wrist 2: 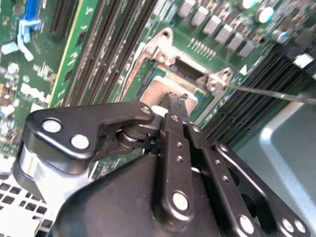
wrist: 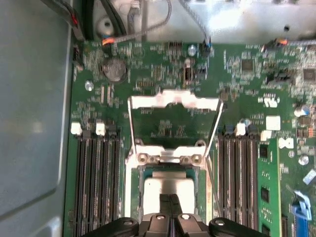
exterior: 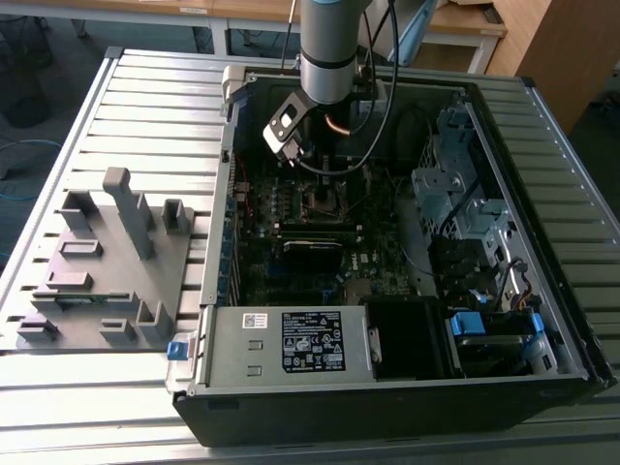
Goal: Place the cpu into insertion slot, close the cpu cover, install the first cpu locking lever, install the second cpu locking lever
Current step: 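Place the cpu into insertion slot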
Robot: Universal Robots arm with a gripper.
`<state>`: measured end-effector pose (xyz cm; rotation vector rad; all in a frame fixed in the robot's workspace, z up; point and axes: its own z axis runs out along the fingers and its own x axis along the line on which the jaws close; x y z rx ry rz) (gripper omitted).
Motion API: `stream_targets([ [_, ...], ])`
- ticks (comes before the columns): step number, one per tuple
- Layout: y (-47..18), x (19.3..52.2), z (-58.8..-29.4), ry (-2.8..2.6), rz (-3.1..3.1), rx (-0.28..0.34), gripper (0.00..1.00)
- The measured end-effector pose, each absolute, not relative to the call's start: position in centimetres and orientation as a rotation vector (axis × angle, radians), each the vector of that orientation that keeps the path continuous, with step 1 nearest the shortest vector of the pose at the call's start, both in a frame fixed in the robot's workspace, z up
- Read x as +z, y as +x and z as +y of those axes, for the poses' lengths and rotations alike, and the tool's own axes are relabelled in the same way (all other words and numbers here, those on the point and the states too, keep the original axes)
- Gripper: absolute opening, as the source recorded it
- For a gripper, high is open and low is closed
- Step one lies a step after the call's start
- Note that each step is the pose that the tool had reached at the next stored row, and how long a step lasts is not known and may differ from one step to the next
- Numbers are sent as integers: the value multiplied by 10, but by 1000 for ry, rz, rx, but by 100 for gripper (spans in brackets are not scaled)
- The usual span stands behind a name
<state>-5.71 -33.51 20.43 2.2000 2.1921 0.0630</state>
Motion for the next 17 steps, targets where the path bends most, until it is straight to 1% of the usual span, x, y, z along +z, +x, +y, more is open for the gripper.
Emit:
stream_targets([
  [2,-57,204,-335,2205,2197,53,10],
  [17,-53,202,-335,2226,2175,52,10],
])
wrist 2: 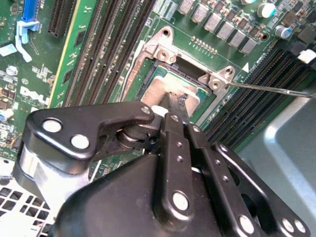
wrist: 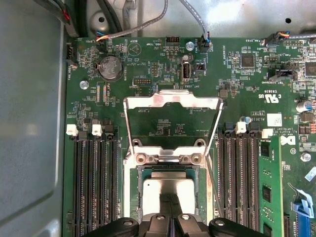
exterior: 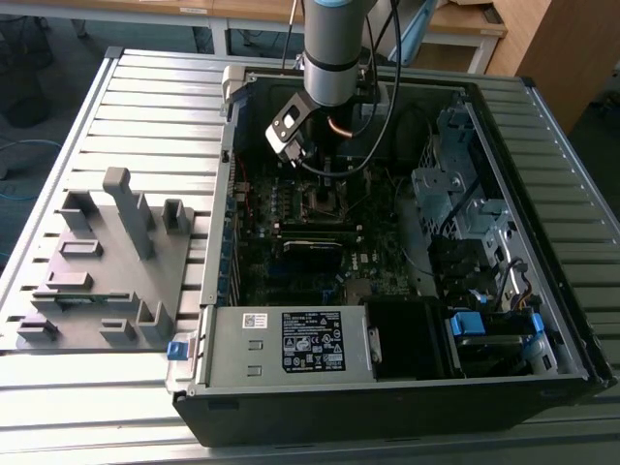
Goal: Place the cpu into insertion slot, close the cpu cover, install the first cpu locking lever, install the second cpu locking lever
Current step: 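Place the cpu into insertion slot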
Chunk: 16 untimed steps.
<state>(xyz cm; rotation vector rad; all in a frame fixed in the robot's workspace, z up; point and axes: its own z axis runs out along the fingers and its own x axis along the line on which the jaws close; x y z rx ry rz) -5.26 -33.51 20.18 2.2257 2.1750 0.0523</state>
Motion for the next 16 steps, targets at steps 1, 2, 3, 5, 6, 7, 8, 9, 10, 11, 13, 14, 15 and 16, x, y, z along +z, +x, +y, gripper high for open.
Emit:
stream_targets([
  [1,-52,202,-335,2226,2175,53,10],
  [2,-52,202,-335,2226,2175,53,10],
  [3,-51,201,-335,2227,2174,53,10],
  [5,-51,201,-335,2228,2173,53,10],
  [6,-51,201,-335,2228,2172,53,10],
  [7,-51,201,-335,2228,2172,52,10],
  [8,-51,201,-335,2228,2173,53,10],
  [9,-51,200,-335,2228,2173,53,10],
  [10,-51,199,-335,2228,2172,52,10],
  [11,-51,199,-335,2228,2172,52,10],
  [13,-51,199,-335,2228,2172,52,10],
  [14,-51,199,-335,2228,2172,52,10],
  [15,-51,199,-335,2228,2172,52,10],
  [16,-51,198,-335,2228,2172,51,10],
])
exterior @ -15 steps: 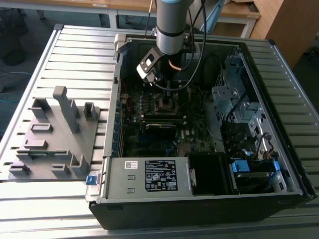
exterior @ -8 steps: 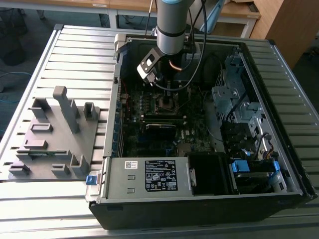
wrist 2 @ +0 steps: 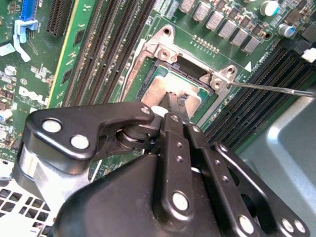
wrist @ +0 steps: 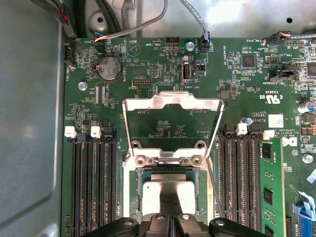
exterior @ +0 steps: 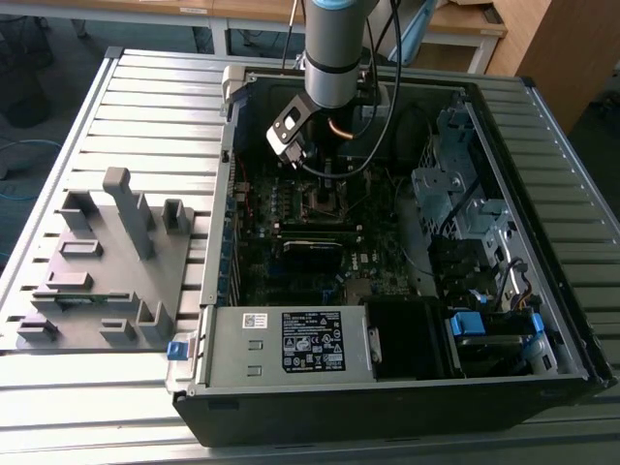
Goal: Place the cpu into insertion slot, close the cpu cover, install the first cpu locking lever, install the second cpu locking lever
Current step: 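Place the cpu into insertion slot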
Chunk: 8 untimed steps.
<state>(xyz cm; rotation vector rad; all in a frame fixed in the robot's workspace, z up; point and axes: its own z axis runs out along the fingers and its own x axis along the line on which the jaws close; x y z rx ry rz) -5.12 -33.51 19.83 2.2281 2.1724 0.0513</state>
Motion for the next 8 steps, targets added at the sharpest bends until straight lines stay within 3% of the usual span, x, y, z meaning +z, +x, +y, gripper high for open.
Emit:
stream_targets([
  [8,-51,197,-335,2228,2172,52,10],
])
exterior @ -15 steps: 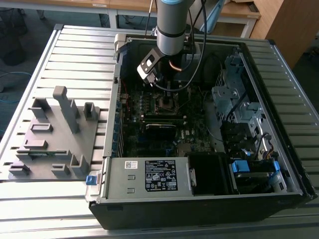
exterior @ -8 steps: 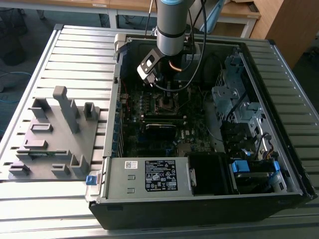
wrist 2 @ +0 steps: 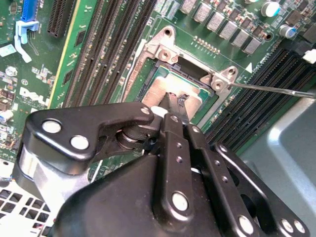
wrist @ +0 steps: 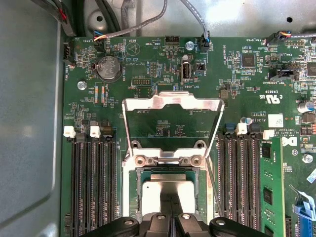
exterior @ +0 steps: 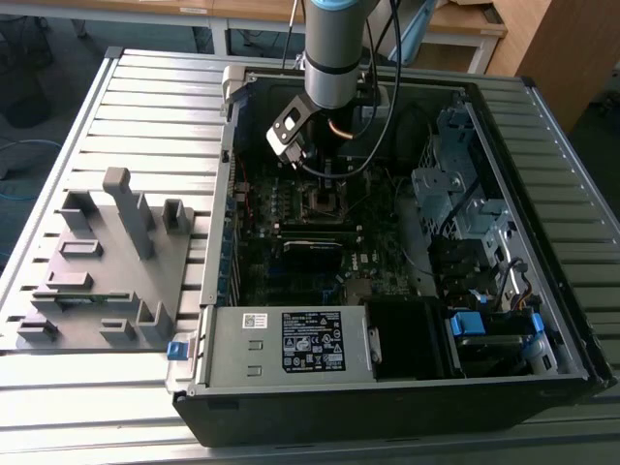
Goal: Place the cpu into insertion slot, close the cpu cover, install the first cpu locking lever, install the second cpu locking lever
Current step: 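Place the cpu into insertion slot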
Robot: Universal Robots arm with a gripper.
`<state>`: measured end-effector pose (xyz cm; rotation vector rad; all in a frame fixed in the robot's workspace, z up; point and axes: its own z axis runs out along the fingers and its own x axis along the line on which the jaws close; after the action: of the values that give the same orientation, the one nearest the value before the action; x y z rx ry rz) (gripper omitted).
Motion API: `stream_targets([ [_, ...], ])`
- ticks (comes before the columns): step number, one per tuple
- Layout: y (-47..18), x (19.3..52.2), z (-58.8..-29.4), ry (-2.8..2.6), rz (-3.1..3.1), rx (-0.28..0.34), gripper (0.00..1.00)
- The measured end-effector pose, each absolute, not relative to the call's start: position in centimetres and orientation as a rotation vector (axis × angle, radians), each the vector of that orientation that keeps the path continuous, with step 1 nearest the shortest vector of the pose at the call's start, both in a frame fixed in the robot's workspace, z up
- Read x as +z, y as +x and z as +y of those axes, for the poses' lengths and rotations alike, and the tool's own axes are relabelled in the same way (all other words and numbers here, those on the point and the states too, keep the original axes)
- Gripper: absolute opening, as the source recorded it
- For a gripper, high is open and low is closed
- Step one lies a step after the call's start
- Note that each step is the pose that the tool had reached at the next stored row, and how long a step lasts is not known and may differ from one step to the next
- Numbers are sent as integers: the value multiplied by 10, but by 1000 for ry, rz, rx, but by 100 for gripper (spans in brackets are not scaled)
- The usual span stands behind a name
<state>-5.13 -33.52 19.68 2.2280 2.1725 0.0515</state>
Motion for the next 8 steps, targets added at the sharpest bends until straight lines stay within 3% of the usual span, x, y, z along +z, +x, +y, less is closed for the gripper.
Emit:
stream_targets([
  [8,-51,200,-335,2229,2173,58,10],
])
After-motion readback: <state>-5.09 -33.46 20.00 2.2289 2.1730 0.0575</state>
